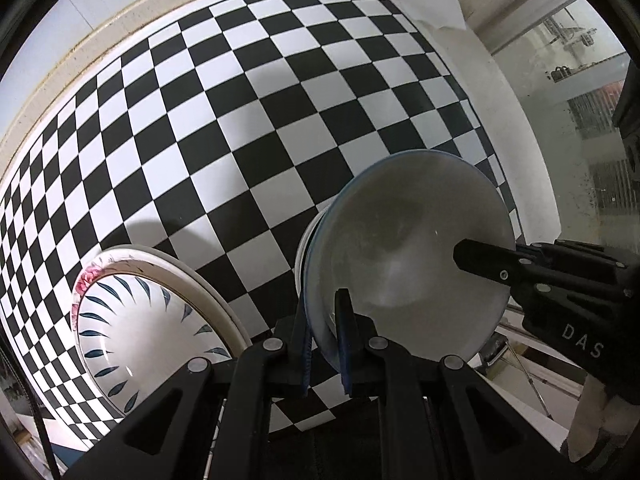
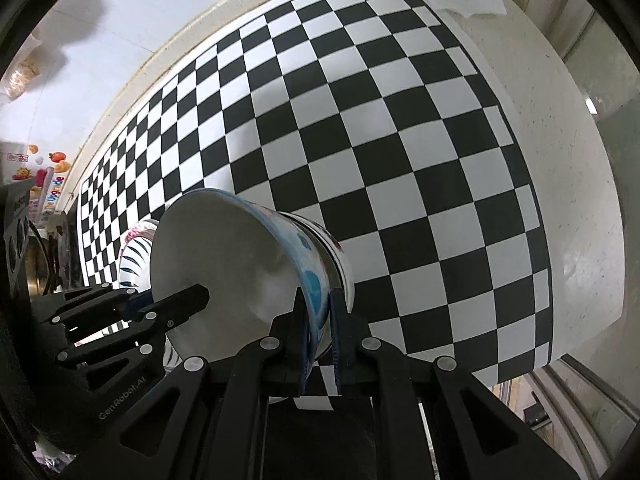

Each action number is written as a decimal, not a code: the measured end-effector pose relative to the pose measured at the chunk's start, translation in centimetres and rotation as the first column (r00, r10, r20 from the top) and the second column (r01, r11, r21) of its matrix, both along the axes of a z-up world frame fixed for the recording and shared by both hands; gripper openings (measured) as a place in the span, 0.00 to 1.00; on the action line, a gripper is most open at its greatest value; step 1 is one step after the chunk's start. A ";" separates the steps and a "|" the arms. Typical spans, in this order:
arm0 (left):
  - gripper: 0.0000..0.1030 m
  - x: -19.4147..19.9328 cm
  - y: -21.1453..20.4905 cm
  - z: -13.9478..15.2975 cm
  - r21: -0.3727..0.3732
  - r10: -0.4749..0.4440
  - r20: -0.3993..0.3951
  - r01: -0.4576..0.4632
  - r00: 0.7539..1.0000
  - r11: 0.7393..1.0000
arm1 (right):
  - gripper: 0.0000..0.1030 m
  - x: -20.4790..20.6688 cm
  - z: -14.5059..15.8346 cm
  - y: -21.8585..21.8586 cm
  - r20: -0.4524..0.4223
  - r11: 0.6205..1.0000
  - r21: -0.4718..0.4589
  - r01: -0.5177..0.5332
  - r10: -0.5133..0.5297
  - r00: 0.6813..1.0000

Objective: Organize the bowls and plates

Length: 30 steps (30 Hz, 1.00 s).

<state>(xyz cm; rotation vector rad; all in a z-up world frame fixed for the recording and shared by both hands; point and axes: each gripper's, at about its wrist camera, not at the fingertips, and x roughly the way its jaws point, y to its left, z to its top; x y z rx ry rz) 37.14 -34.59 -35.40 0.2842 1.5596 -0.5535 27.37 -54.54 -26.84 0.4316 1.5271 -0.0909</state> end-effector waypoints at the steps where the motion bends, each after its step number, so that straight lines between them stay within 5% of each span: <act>1: 0.09 0.0 0.1 -0.1 0.004 -0.001 0.000 0.001 1.000 1.000 | 0.10 0.0 -0.2 0.0 -0.005 1.000 0.001 -0.001 0.001 1.000; 30: 0.10 -0.3 0.4 -0.3 0.044 0.041 0.004 -0.041 0.999 0.998 | 0.14 0.1 -0.2 1.0 -0.047 0.998 -0.049 -0.038 0.035 0.998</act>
